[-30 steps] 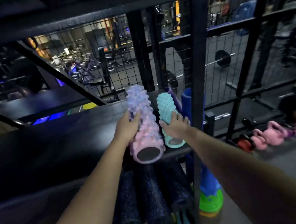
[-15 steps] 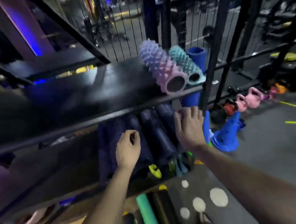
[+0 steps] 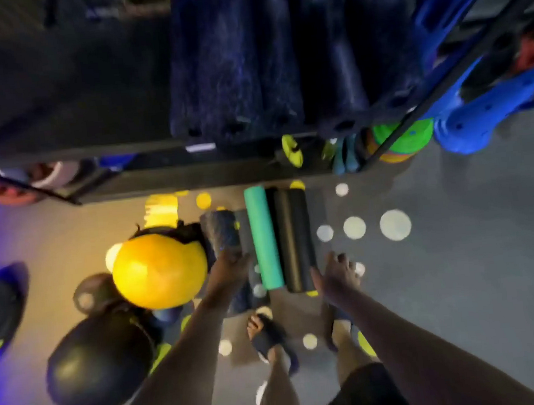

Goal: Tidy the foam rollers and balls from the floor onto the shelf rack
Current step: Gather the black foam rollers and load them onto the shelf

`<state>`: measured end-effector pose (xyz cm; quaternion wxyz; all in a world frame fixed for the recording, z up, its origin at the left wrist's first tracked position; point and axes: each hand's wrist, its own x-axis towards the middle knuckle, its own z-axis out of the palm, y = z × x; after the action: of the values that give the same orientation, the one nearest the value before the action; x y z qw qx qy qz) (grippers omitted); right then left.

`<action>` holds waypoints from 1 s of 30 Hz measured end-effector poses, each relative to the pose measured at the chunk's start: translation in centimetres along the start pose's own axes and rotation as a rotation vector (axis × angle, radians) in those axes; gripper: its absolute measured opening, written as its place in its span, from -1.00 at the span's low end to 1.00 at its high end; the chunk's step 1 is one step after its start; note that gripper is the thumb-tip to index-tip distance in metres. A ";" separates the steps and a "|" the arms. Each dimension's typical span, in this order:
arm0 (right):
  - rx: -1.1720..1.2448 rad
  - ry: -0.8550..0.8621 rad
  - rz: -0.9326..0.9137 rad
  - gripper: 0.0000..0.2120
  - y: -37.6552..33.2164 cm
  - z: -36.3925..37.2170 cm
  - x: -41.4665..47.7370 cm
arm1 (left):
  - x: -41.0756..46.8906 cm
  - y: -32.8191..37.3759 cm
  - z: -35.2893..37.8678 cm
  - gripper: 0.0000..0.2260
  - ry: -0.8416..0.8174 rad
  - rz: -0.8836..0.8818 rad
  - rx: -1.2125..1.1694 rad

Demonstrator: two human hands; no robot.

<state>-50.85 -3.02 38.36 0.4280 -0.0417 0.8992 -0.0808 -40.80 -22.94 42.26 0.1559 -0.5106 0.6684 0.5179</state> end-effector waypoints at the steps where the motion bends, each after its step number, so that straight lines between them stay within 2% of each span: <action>1: -0.024 -0.063 0.035 -0.49 1.1 2.5 1.7 | 1.6 -2.5 1.5 -0.76 -0.014 -0.071 -0.031; 3: -0.032 -0.146 0.093 -0.47 3.2 7.2 5.9 | 5.6 -6.9 4.7 -0.77 -0.076 -0.154 -0.056; 6: 0.009 -0.172 0.155 -0.44 5.8 14.0 13.4 | 12.0 -12.8 9.9 -0.85 -0.100 -0.217 -0.119; 10: 0.078 -0.119 0.136 -0.16 7.9 21.0 22.6 | 20.9 -21.3 17.1 -0.58 -0.088 -0.258 -0.200; 15: 0.312 -0.069 0.217 0.37 8.4 27.1 33.0 | 28.4 -29.9 22.9 -0.76 -0.012 -0.338 -0.346; 18: 0.293 -0.110 0.218 0.51 8.7 29.6 36.8 | 30.5 -31.9 24.6 -0.78 0.004 -0.348 -0.395; 21: 0.295 -0.055 0.229 0.45 8.7 30.3 37.3 | 31.0 -31.3 25.4 -0.92 -0.004 -0.353 -0.436; 25: 0.326 -0.037 0.215 0.35 8.1 28.1 34.2 | 29.6 -28.7 24.8 -0.92 -0.064 -0.338 -0.406; 26: 0.387 -0.052 0.194 0.32 7.8 27.1 33.0 | 29.1 -27.7 24.3 -0.87 -0.076 -0.333 -0.376; 28: 0.513 -0.111 0.124 0.20 7.0 24.9 30.4 | 27.8 -25.4 23.1 -0.64 -0.126 -0.337 -0.369; 30: 0.594 -0.225 0.059 0.03 6.3 22.8 28.1 | 26.7 -23.0 21.9 -0.43 -0.192 -0.385 -0.542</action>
<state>-50.95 -3.38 1.63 0.5203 0.1026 0.7841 -0.3225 -39.88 -16.84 1.19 0.1719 -0.5992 0.3801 0.6833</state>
